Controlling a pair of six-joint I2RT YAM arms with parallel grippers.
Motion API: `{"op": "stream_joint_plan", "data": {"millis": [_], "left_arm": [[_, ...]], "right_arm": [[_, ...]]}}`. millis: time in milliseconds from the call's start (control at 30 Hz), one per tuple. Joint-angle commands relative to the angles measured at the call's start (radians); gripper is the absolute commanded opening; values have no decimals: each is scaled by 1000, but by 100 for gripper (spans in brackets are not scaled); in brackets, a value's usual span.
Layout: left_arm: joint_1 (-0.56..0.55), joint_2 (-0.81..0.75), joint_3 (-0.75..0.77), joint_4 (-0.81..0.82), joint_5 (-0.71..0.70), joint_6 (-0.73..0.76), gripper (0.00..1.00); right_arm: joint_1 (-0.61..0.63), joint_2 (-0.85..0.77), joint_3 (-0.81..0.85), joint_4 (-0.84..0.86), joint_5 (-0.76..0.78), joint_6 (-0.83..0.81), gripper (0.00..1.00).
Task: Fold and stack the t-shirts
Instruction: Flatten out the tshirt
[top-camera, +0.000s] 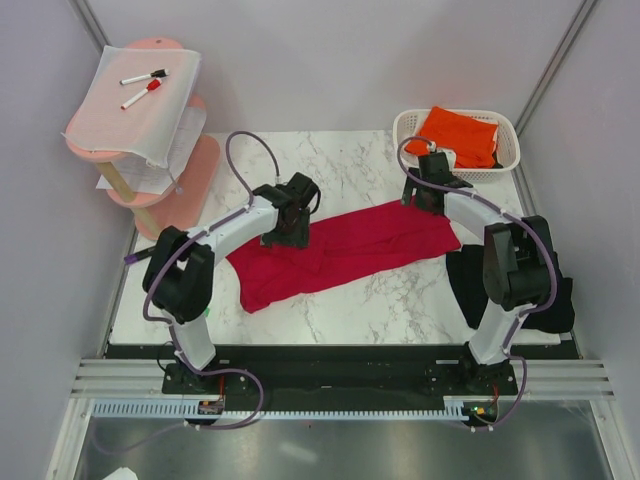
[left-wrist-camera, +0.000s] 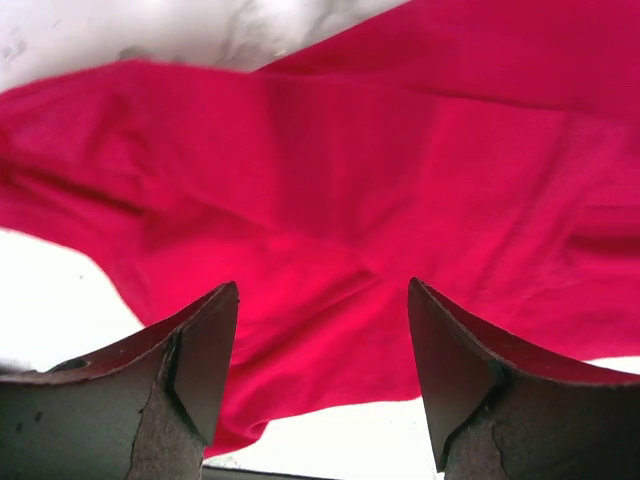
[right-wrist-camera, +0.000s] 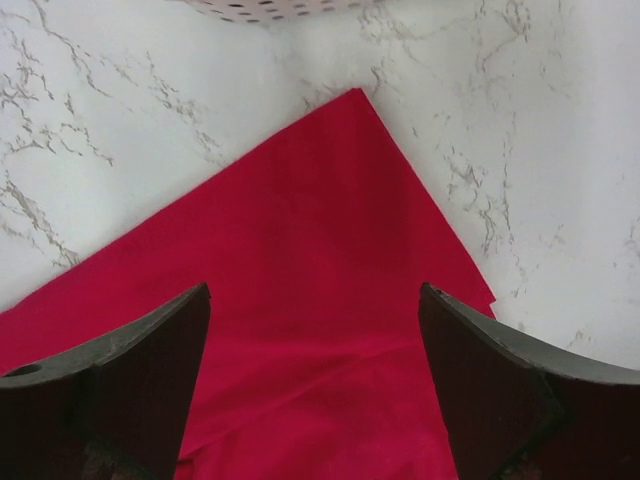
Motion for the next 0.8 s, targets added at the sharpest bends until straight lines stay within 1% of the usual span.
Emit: {"op": "stream_joint_plan", "data": {"millis": [0,100,167,267,300,433,500,667,767], "left_arm": [[-61,21,105,51,51,75,75],[-101,44,125,49,50,79,75],[-119,59,131,49,44,76,75],[-131,93,136,49,45,73,74],[-131,108,136,48,44,70,74],[-133,128,133,48,27,67,74],[-133,133,133,48,21,67,74],[-134,137,125,48,13,66,73],[-133,142,119,48,2,66,73]], "right_arm": [[-75,-96,-48,-2,-134,81,90],[-134,-116,-88,-1,-232,126,88],[-176,-122,-123,-2,-269,150,86],[-212,-127,-171,11,-335,183,82],[-248,-127,-184,19,-382,190,82],[-305,-131,-264,102,-509,244,79],[-316,-127,-283,126,-560,270,78],[-330,-110,-329,215,-612,313,77],[-333,-101,-339,257,-645,338,73]]}}
